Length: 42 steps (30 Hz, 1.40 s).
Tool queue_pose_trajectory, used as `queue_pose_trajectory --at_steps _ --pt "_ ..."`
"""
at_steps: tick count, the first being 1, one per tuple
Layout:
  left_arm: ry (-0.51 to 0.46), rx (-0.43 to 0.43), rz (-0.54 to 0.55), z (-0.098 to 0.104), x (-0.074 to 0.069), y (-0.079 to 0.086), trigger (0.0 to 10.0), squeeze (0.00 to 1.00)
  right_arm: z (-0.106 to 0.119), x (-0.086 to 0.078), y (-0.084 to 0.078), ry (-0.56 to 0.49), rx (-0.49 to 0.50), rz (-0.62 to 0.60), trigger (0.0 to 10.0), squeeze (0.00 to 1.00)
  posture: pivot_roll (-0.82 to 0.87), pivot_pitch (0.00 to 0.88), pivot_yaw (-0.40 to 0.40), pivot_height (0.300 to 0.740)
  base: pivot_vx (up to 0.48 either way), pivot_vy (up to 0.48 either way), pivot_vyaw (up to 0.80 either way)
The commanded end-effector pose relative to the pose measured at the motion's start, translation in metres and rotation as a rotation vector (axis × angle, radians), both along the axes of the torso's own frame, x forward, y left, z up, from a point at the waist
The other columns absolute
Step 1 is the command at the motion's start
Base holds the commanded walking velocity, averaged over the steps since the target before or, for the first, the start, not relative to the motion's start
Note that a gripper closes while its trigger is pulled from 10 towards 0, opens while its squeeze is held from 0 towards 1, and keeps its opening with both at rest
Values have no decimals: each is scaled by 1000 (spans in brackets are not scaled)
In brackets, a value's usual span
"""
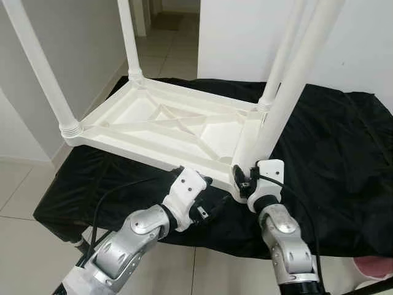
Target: Building children table
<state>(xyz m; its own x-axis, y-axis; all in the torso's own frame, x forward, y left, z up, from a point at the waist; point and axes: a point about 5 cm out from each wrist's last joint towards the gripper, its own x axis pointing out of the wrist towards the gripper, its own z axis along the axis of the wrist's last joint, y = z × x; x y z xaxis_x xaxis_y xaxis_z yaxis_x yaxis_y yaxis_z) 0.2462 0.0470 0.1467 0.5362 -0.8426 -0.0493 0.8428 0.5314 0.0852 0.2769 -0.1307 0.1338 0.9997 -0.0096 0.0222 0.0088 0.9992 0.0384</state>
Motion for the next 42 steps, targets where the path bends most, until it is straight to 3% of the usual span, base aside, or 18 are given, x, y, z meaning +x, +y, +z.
queue_pose_trajectory --at_steps 1,10,11,18,19,22,23,24,26,27,28,30,31,34,38,39,41,42 --pt "18 26 -131 -6 -7 -2 10000 0 -12 -8 -4 73 36 -92 10000 0 -58 48 11 740 0 0 0" --pt "24 32 -141 -7 -9 -1 10000 0 -3 -9 -13 25 45 -63 10000 0 -61 55 16 740 0 0 0" --pt "25 31 -142 -7 -10 -1 10000 0 -2 -10 -15 14 54 -53 10000 1000 -56 53 17 740 0 0 0" --pt "27 38 -141 -7 -10 3 10000 0 5 -7 -25 -33 7 107 10000 1000 -57 47 16 740 0 0 0" --pt "27 38 -141 -7 -10 3 10000 0 4 -5 -29 -23 3 152 10000 243 -57 47 16 740 0 0 0" --pt "26 38 -141 -7 -10 3 10000 0 3 -3 -31 -16 1 184 10000 243 -57 47 16 740 0 0 0" --pt "25 38 -142 -7 -9 2 10000 0 4 -1 -34 -19 -18 237 10000 0 -60 41 15 740 0 0 0" --pt "25 38 -142 -7 -9 2 10000 0 4 -1 -34 -19 -18 237 10000 0 -60 41 15 740 0 0 0" --pt "25 35 -146 -7 -10 0 10000 0 4 5 -33 -25 -81 428 10000 0 -61 37 17 740 0 0 0" --pt "25 35 -146 -7 -10 0 10000 0 4 5 -33 -25 -81 428 10000 0 -61 37 17 740 0 0 0" --pt "25 34 -149 -7 -10 -1 10000 0 3 8 -30 -20 -94 525 10000 0 -64 32 22 740 0 0 0" --pt "25 34 -149 -7 -10 -1 10000 0 3 8 -30 -20 -94 525 10000 0 -64 32 22 740 0 0 0" --pt "24 35 -152 -7 -10 -1 10000 0 3 11 -27 -20 -125 612 10000 0 -63 26 24 740 0 0 0" --pt "23 36 -152 -7 -9 -1 10000 0 3 20 -24 -14 -172 704 10000 0 -55 15 21 740 0 0 0" --pt "21 37 -151 -7 -8 -1 10000 0 4 25 -24 -14 -201 729 10000 0 -55 15 21 740 0 0 0" --pt "20 37 -150 -7 -8 -1 10000 0 5 29 -24 -9 -221 745 4196 0 -48 7 18 740 0 0 0" --pt "20 37 -150 -7 -8 -1 10000 0 5 29 -24 -9 -221 745 4196 0 -48 7 18 740 0 0 0" --pt "19 37 -149 -7 -8 -1 10000 0 5 33 -27 -4 -242 760 0 0 -47 5 15 740 0 0 0"
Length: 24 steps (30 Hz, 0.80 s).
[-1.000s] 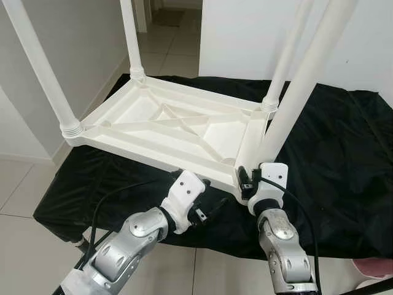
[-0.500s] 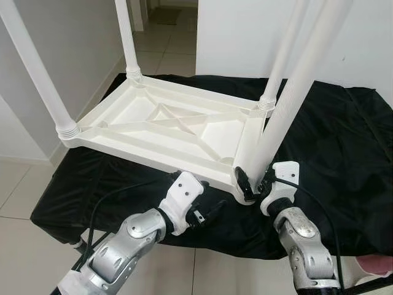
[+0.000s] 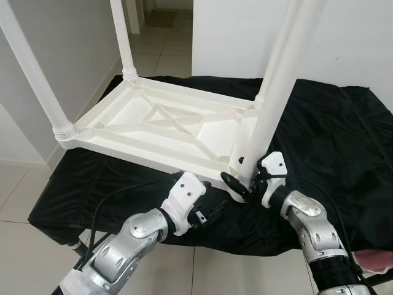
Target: Building children table
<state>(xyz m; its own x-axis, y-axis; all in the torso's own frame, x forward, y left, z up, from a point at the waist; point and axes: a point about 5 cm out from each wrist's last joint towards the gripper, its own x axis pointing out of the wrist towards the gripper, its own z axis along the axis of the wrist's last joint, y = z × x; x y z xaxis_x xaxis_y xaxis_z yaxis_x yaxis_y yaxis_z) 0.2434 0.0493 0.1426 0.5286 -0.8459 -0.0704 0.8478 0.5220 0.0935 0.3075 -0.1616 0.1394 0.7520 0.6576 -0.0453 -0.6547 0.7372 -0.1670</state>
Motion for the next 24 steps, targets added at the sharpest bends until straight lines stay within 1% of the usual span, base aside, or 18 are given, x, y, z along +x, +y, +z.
queue_pose_trajectory --at_steps 1,2,4,5,7,10,11,12,13,17,18,19,20,21,22,24 --pt "17 14 -140 -3 -6 -3 10000 0 -1 2 4 1 -21 32 0 0 -47 5 15 740 0 0 0" --pt "16 15 -139 -3 -6 -3 10000 0 -2 4 2 11 -37 45 0 0 -43 0 10 740 0 0 0" --pt "16 15 -139 -3 -6 -3 10000 0 -2 4 2 11 -37 45 0 0 -43 0 10 740 0 0 0" --pt "15 15 -138 -3 -5 -3 10000 0 -3 6 -1 22 -44 55 0 0 -41 0 6 740 0 0 0" --pt "15 15 -138 -3 -5 -3 10000 0 -3 6 -1 22 -44 55 0 0 -41 0 6 740 0 0 0" --pt "12 15 -135 -4 -5 -4 10000 0 -9 4 -5 39 -50 60 0 0 -44 0 6 740 0 0 0" --pt "15 14 -137 -5 -6 -4 10000 0 -12 2 -5 53 -37 51 5098 0 -49 0 1 740 0 0 0" --pt "15 14 -137 -5 -6 -4 10000 0 -12 2 -5 53 -37 51 5098 0 -49 0 1 740 0 0 0" --pt "17 14 -138 -6 -7 -5 10000 0 -14 -1 -4 66 -13 37 10000 0 -49 0 -2 740 0 0 0" --pt "17 12 -137 -6 -7 -5 10000 0 -15 -3 -2 70 5 14 10000 0 -49 0 -1 740 0 0 0" --pt "17 9 -133 -6 -7 -5 10000 0 -17 -4 -2 62 4 -23 10000 0 -49 0 -1 740 0 0 0" --pt "17 9 -133 -6 -7 -5 10000 0 -17 -4 -2 62 4 -23 10000 0 -49 0 -1 740 0 0 0" --pt "16 10 -128 -6 -6 -4 10000 0 -17 -2 -3 55 10 -89 10000 0 -53 0 3 740 0 0 0" --pt "16 10 -128 -6 -6 -4 10000 0 -17 -2 -3 55 10 -89 10000 0 -53 0 3 740 0 0 0" --pt "15 11 -125 -6 -5 -3 10000 0 -17 0 -4 38 -6 -151 10000 0 -54 0 13 740 0 0 0" --pt "15 11 -125 -6 -5 -3 10000 0 -17 0 -4 38 -6 -151 10000 0 -54 0 13 740 0 0 0"
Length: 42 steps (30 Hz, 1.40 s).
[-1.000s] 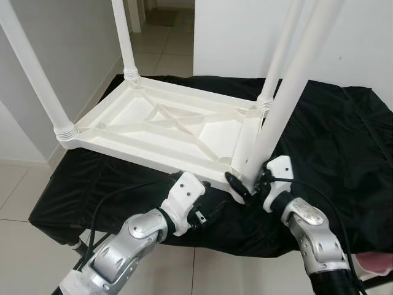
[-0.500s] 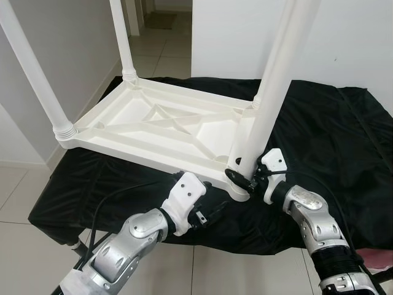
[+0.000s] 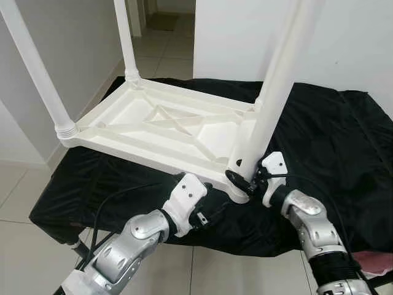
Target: Building children table
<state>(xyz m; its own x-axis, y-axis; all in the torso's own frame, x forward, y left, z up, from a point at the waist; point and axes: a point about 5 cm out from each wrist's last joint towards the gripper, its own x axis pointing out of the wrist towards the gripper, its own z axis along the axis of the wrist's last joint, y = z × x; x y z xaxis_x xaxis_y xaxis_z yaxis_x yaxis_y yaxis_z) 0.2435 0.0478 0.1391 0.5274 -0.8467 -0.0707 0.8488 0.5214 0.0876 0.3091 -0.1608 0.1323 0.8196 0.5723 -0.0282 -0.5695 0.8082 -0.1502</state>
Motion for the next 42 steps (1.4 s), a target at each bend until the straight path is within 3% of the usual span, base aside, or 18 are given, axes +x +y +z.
queue_pose_trajectory --at_steps 1,3,5,8,16,20,27,33,34,35,42 --pt "9 17 -122 -2 -5 -1 10000 0 -10 0 -5 33 -20 -94 10000 0 -54 0 16 740 0 0 0" --pt "8 19 -122 -2 -4 1 10000 0 -9 0 -4 25 -12 -132 10000 0 -54 0 20 740 0 0 0" --pt "3 26 -121 -1 -2 3 10000 0 -8 -1 -5 27 38 -283 10000 0 -50 0 20 740 0 0 0" --pt "1 30 -121 -1 -1 4 10000 0 -9 -2 -3 50 62 -389 10000 0 -51 0 22 740 0 0 0" --pt "0 32 -121 -1 -1 4 10000 0 -14 -7 3 83 130 -593 10000 0 -48 0 20 740 0 0 0" --pt "-3 30 -106 1 1 6 10000 0 -16 -15 19 92 193 -754 10000 0 -35 0 13 740 0 0 0" --pt "-4 25 -111 0 -1 3 10000 0 -10 -9 45 106 223 -703 10000 0 -41 0 14 740 0 0 0" --pt "1 22 -119 0 -2 1 10000 0 -13 -11 49 131 235 -651 10000 0 -43 0 14 740 0 0 0" --pt "1 24 -119 -1 -2 1 10000 0 -12 -12 49 122 233 -651 10000 580 -46 0 18 740 0 0 0" --pt "-1 23 -114 0 -1 1 10000 0 -11 -12 50 117 237 -647 10000 1000 -47 0 21 740 0 0 0" --pt "-22 17 -88 2 2 0 10000 0 -1 -11 50 75 286 -614 10000 1000 -51 6 26 740 0 0 0"
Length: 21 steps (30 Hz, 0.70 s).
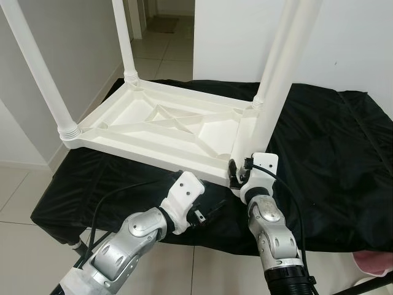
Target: Building children table
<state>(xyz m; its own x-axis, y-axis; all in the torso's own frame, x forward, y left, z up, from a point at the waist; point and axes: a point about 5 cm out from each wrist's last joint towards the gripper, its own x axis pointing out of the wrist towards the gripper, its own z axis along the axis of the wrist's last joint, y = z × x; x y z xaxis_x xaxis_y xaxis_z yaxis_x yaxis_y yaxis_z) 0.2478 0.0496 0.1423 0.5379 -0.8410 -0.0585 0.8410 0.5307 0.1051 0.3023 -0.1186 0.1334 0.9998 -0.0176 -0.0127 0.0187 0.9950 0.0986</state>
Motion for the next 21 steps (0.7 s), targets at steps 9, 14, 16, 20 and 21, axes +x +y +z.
queue_pose_trajectory --at_steps 9,14,16,20,21 --pt "15 9 -92 -3 -6 -4 10000 0 5 1 -6 -62 4 219 10000 0 -58 28 34 740 0 0 0" --pt "16 9 -116 -3 -9 -8 10000 0 8 7 -16 -93 -68 355 10000 0 -59 29 31 740 0 0 0" --pt "15 7 -118 -3 -9 -8 10000 0 9 8 -17 -102 -90 386 10000 0 -59 29 31 740 0 0 0" --pt "14 6 -123 -3 -8 -9 10000 0 8 12 -30 -98 -179 535 9804 0 -64 25 30 740 0 0 0" --pt "14 6 -123 -3 -8 -9 10000 0 8 12 -30 -98 -179 535 9804 0 -64 25 30 740 0 0 0"
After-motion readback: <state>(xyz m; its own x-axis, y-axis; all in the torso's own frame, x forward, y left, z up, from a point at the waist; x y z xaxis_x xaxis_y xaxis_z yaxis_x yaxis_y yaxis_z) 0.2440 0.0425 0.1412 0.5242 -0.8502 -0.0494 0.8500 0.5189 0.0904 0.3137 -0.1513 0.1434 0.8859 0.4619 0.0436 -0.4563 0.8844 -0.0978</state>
